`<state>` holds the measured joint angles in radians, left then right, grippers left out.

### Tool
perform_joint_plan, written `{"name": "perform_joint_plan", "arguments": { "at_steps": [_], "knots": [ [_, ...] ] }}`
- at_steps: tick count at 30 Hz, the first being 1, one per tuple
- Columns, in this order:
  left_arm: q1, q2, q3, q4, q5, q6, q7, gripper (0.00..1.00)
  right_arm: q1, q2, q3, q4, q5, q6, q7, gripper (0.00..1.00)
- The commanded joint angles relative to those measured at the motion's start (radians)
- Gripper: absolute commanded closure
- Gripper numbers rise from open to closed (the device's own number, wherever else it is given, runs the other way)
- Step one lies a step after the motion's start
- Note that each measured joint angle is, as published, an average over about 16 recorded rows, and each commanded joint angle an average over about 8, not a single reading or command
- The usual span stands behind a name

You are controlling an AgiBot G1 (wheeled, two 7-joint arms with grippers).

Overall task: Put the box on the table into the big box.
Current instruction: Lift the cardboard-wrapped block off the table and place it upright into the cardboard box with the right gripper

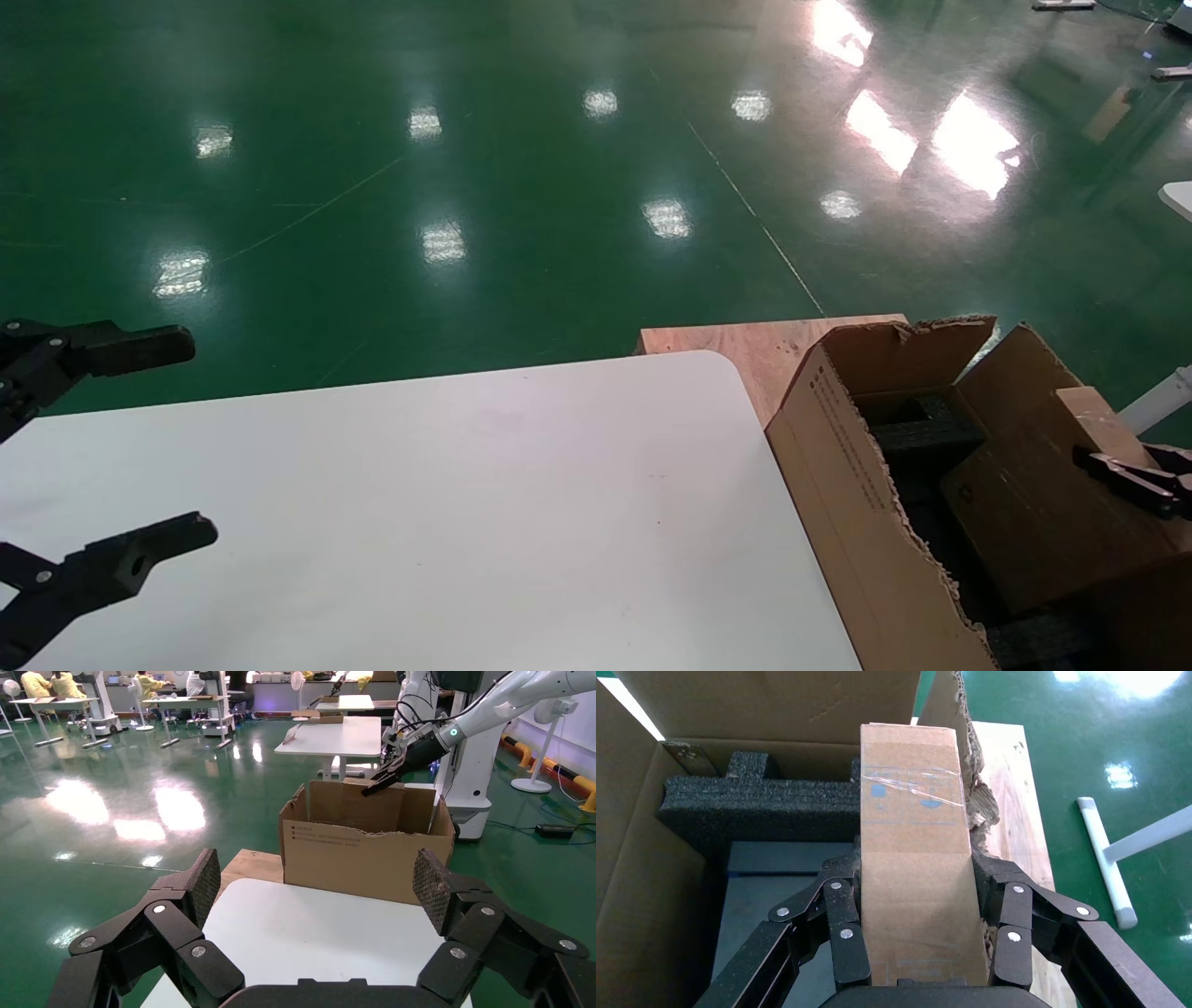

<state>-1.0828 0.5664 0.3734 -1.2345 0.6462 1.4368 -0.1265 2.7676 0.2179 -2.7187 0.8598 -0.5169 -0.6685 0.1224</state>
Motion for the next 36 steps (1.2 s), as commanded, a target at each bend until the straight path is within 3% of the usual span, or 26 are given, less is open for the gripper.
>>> {"name": "perform_joint_plan", "arguments": {
  "at_steps": [1,14,28,29,30,36],
  "knots": [
    [0.000,0.000,0.000,0.000,0.000,0.000,0.000,0.00,0.013,-0.001,-0.022,0.002,0.002,0.008,0.004,1.00],
    [0.000,0.000,0.000,0.000,0.000,0.000,0.000,0.00,0.050,0.001,-0.115,0.024,-0.007,0.040,0.023,1.00],
    [0.000,0.000,0.000,0.000,0.000,0.000,0.000,0.00,0.047,0.003,-0.138,0.053,-0.070,0.082,0.079,1.00],
    [0.000,0.000,0.000,0.000,0.000,0.000,0.000,0.00,0.048,0.001,-0.138,0.055,-0.076,0.084,0.083,0.98],
    [0.000,0.000,0.000,0.000,0.000,0.000,0.000,0.00,0.048,0.000,-0.138,0.056,-0.081,0.085,0.086,0.89],
    [0.000,0.000,0.000,0.000,0.000,0.000,0.000,0.00,0.048,-0.009,-0.140,0.063,-0.100,0.089,0.103,0.14]
  ]
}}
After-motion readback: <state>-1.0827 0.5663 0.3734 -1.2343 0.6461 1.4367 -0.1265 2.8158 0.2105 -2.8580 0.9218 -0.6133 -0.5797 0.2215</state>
